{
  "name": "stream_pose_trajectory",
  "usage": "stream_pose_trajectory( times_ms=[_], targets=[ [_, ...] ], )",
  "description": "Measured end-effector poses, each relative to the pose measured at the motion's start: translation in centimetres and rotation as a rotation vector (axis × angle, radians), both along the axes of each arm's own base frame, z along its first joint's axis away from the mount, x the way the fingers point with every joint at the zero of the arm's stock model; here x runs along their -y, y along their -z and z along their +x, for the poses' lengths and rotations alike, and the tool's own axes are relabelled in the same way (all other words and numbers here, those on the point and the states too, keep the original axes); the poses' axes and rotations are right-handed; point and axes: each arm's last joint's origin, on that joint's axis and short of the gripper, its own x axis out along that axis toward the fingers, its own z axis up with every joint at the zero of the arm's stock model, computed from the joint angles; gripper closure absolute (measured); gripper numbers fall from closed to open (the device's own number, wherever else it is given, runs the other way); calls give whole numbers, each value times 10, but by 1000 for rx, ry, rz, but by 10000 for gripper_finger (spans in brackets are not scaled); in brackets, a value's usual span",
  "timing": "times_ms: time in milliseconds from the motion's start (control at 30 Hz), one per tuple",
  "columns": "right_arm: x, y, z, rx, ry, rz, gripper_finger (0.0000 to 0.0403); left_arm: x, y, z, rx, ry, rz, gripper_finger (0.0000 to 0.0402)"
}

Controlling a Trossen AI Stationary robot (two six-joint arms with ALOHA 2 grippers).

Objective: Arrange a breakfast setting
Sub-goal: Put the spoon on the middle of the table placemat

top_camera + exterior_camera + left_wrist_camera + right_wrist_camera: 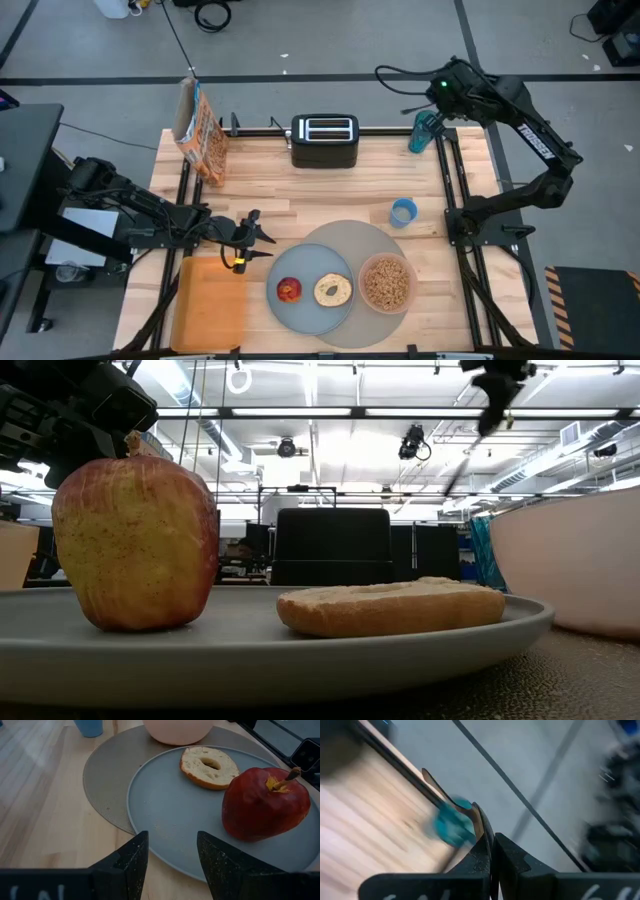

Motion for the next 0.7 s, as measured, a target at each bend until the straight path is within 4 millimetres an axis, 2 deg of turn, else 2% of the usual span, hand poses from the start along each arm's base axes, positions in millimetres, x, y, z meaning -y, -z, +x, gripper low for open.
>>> stream_pose_trajectory(
  times_ms=[100,233,367,567,700],
  targets=[
    [-8,-3,5,100,-108,53,382,0,0,0,0,-1,-2,224],
    [-16,3,13,182,-232,225,382,0,0,0,-5,-6,-13,224],
    [-21,11,30,226,-350,389,382,0,0,0,-5,-7,-14,224],
    [-31,27,75,267,-600,604,382,1,-1,0,-7,19,-72,224],
    [-42,52,113,180,-695,711,382,3,-1,0,-16,47,-117,224]
  ],
)
